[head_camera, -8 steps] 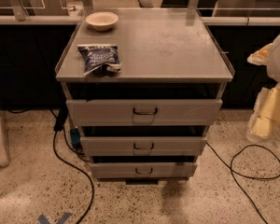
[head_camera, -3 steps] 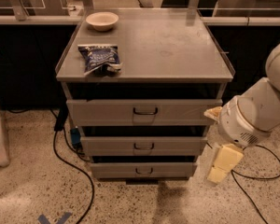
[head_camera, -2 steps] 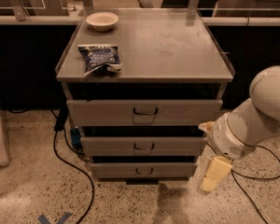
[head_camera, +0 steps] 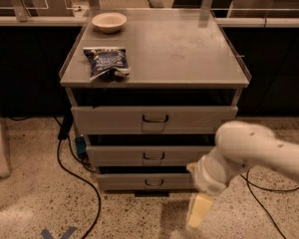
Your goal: Open bottom drawer
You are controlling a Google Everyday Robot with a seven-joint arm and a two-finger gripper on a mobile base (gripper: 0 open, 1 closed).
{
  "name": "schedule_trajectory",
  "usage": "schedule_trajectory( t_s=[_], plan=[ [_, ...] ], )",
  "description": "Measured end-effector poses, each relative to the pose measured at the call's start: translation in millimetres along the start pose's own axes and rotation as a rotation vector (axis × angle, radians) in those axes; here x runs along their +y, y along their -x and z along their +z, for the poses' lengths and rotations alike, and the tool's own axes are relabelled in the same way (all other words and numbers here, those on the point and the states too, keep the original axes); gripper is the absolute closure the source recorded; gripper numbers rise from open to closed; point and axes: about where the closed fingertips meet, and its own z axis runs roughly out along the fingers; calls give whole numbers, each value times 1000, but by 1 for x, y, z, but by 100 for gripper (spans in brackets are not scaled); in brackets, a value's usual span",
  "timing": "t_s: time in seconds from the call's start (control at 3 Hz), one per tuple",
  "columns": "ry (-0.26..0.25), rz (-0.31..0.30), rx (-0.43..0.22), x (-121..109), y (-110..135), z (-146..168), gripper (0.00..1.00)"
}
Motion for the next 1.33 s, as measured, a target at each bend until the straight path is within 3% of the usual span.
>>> schedule_trajectory(
  t_s=[0.33,0.67,1.33],
  plan=[
    [48,-13,40,15,-31,54,0],
    [48,-13,40,15,-31,54,0],
    [52,-39,23,8,-46,113,0]
  ],
)
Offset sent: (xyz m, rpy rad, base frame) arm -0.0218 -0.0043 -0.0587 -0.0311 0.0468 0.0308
